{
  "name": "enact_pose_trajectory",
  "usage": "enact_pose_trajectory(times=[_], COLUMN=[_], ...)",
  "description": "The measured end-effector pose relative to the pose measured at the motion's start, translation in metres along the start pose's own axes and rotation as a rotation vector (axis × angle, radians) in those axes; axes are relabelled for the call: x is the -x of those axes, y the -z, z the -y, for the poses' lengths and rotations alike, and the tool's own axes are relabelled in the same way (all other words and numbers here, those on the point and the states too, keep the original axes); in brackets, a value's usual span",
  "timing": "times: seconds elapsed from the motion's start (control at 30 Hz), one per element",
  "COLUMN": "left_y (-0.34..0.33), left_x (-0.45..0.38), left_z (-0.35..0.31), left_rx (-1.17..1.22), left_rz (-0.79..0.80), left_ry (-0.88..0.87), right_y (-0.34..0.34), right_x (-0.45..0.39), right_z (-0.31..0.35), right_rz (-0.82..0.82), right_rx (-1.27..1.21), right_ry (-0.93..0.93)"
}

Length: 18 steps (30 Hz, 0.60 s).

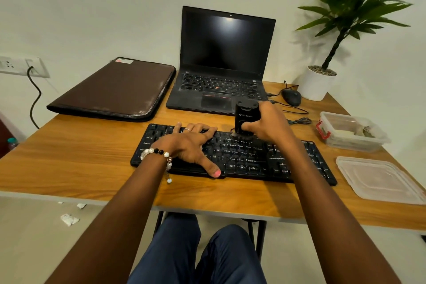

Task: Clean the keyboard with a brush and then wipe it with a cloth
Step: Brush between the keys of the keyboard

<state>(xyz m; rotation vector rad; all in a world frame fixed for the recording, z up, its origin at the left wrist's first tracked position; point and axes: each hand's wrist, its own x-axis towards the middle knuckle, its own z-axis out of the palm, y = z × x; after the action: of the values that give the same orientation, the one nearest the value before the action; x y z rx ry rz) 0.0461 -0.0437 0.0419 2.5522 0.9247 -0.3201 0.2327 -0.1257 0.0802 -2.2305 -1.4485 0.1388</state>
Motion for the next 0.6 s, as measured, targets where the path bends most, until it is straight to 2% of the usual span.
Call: enact_pose_trajectory(times=[0.07,0.2,0.3,0.4,0.53,0.6], left_y=[0.000,-0.001,0.000,0.000,-0.001,-0.001], left_x=[0.001,0.000,0.001,0.001,0.000,0.000], left_z=[0.000,0.000,-0.001,-0.001,-0.001,-0.002], left_rx=[0.000,0.002,0.007,0.013,0.012,0.009], left_rz=[0.002,-0.013,-0.015,-0.019,-0.022,-0.024], left_ry=[-0.002,-0.006,-0.004,-0.007,-0.008,-0.001], right_y=[0.001,-0.003,-0.004,-0.003,-0.015,-0.025], right_x=[0.000,0.005,0.005,0.000,-0.004,-0.004], right_z=[0.004,0.006,-0.004,-0.005,0.005,0.006], right_rz=[-0.030,0.005,-0.029,-0.119,-0.237,-0.294], right_rx=[0.037,-0.243,-0.172,-0.008,-0.133,-0.115], right_ry=[0.055,0.032,-0.029,0.006,-0.016,-0.044])
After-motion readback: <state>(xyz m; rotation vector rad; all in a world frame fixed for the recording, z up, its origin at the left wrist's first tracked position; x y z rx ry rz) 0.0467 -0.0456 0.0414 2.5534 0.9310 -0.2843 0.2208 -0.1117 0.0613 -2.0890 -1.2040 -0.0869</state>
